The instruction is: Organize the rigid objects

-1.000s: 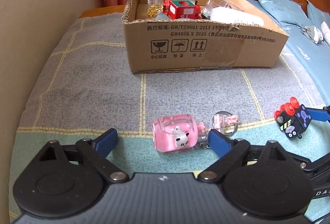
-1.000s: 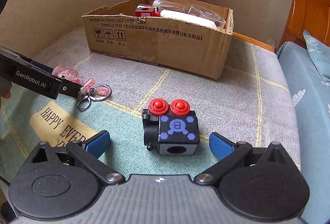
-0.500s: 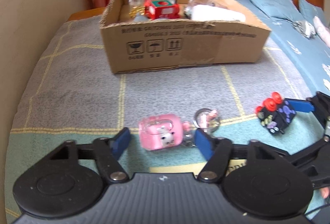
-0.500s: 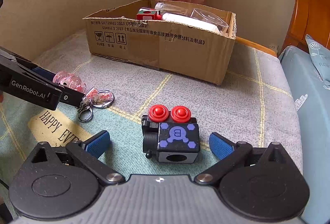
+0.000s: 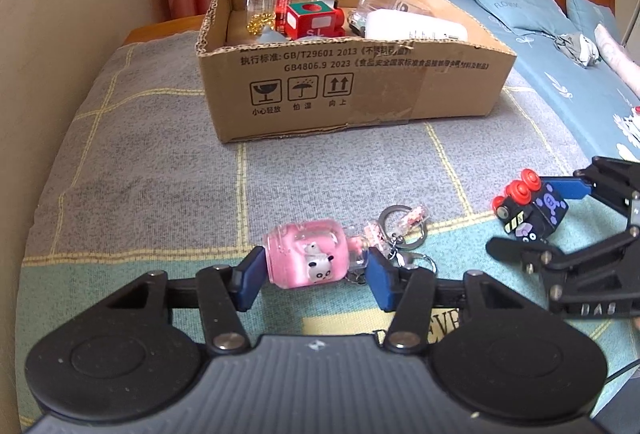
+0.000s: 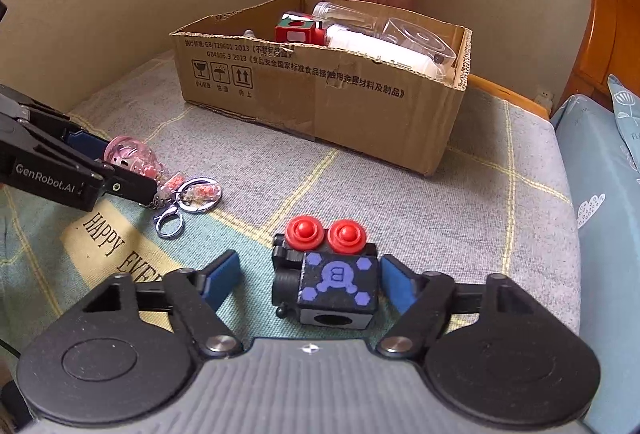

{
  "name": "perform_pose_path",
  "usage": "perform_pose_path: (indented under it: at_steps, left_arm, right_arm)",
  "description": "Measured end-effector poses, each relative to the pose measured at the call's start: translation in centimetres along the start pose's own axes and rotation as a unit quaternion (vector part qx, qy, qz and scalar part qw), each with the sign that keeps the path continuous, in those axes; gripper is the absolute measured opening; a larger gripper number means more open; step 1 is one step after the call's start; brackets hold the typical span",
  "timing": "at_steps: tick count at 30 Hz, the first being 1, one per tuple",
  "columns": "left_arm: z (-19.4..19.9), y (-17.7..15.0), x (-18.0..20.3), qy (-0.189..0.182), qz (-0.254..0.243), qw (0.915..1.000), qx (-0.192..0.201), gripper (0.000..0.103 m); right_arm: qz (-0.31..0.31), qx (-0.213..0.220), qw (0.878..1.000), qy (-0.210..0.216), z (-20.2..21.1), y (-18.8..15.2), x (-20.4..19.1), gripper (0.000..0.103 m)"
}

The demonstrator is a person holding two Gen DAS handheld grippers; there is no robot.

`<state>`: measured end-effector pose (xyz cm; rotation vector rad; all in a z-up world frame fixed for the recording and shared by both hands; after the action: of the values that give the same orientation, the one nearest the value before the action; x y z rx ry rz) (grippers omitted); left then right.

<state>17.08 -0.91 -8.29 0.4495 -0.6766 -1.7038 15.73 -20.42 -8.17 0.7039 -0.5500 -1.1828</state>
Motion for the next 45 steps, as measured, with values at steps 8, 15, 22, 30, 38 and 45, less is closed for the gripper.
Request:
perform_pose_path:
  at_steps: [8, 15, 22, 30, 38, 45]
  left_arm:
    - [0.1, 0.4, -0.1, -0.018, -0.016, 0.9996, -0.014, 0.051]
    - [1.5, 1.3, 0.5, -0.028, -0.058, 0.9978, -0.014, 0.049]
    - [3.4, 2.4, 1.3, -0.046, -0.084, 0.9954, -0.003, 0.049]
    - [5.6, 4.8, 1.8, -0.053, -0.11, 0.9923, 0.02, 0.049]
    - [7.5, 9.3, 1.8, -0.043, -0.133, 0.9879, 0.067, 0.049]
    - [6.5, 13.9, 0.8, -0.016, -0.137, 0.9863, 0.091, 0.049]
  right_arm:
    - [0.006, -0.019, 1.0, -0.002, 0.6, 0.3, 0.5, 0.06]
    - [0.038, -0.013, 0.999, -0.002, 2.2, 1.3, 0.7, 0.059]
    - [0.061, -0.01, 0.998, 0.008, 3.2, 2.3, 0.6, 0.059]
    - [0.051, 0.003, 0.998, 0.029, 4.1, 3.2, 0.7, 0.059]
    - [0.046, 0.024, 0.998, 0.028, 4.9, 4.7, 1.2, 0.059]
    - [0.058, 0.054, 0.997, 0.022, 5.6, 7.4, 1.5, 0.059]
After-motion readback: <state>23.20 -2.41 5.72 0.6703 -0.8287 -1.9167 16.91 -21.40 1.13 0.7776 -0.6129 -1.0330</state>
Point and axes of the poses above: each gripper's, at about its wrist camera, not at the fingertips, and z roughly against the way its jaws point, x to its right, y to its top, the point moved 2 cm from there along -z, roughly the way its jaws point, and after that the axes turned 5 degrees about x, right-handed, at the moved point
